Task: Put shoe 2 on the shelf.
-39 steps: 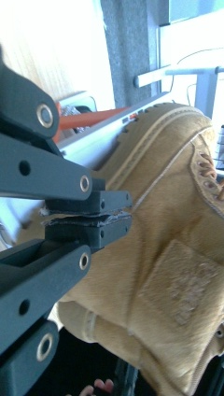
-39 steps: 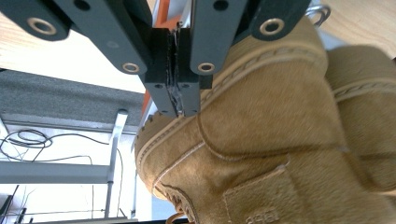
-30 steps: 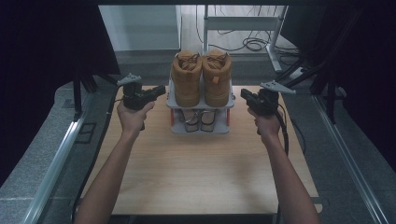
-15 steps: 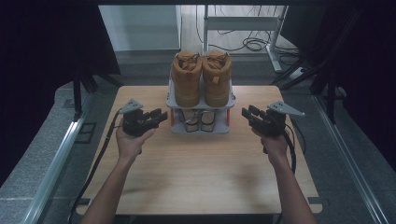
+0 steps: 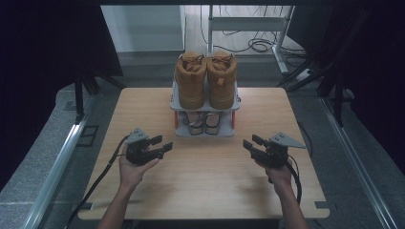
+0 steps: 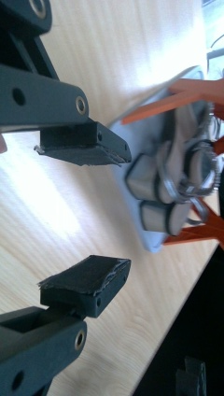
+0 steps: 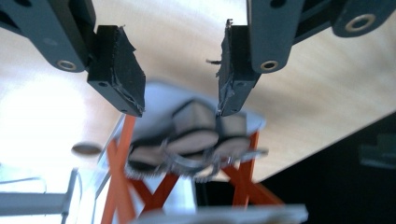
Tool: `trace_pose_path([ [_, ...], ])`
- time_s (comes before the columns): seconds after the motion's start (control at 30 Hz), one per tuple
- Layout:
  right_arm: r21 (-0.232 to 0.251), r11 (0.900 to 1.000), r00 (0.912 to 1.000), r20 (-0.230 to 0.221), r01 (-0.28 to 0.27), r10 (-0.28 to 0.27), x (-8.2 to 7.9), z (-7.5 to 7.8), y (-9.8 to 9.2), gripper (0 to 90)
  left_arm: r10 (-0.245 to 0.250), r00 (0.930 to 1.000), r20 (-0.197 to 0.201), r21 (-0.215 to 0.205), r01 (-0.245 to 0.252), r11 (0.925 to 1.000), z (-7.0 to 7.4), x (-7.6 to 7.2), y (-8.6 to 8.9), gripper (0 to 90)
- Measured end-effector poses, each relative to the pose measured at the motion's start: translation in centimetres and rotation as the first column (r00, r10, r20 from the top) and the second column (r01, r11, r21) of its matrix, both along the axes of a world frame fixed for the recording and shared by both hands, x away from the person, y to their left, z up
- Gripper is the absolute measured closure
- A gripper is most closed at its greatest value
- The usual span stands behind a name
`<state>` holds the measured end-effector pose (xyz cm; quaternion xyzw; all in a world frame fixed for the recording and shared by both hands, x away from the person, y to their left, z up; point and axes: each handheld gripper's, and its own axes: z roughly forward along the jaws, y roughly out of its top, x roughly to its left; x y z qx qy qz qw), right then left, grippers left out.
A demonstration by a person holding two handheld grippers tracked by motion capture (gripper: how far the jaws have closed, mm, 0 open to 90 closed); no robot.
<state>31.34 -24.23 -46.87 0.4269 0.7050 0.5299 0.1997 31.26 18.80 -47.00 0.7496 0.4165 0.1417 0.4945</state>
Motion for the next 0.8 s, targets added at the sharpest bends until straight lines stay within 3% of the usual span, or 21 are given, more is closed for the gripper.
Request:
trace_pose_path([
  [0.13,-0.018,1.0,0.9994,-0.031,-0.014,0.013,-1.0,-2.1,-0.2,50.3,0.002,0.9998,-0.022,0.02,-0.002,0.9998,-1.4,-0.5,0.0,42.6],
  [0.2,-0.051,0.999,0.9984,-0.055,-0.016,0.014,-1.1,-3.0,-0.2,49.9,0.001,0.9991,-0.042,0.037,0.0,0.9993,-2.2,-0.8,0.0,42.5],
  [0.33,-0.063,0.998,0.997,-0.077,-0.014,0.009,-1.3,-4.0,-0.3,49.7,0.008,0.9975,-0.07,0.043,-0.004,0.9991,-3.7,-1.3,0.0,42.1],
  [0.4,-0.069,0.998,0.9962,-0.087,-0.013,0.007,-1.3,-4.4,-0.2,49.6,0.015,0.9969,-0.077,0.076,-0.01,0.9971,-4.1,-1.3,-0.1,41.8],
  [0.5,-0.081,0.997,0.9952,-0.098,-0.01,0.002,-1.3,-4.9,-0.1,49.0,0.009,0.9969,-0.078,0.059,-0.004,0.9983,-4.3,-1.1,-0.3,41.8],
  [0.8,-0.079,0.997,0.9973,-0.073,-0.005,-0.001,-1.6,-4.5,-0.2,48.3,0.023,0.9982,-0.056,0.084,-0.018,0.9963,-3.9,-1.3,0.1,41.5],
])
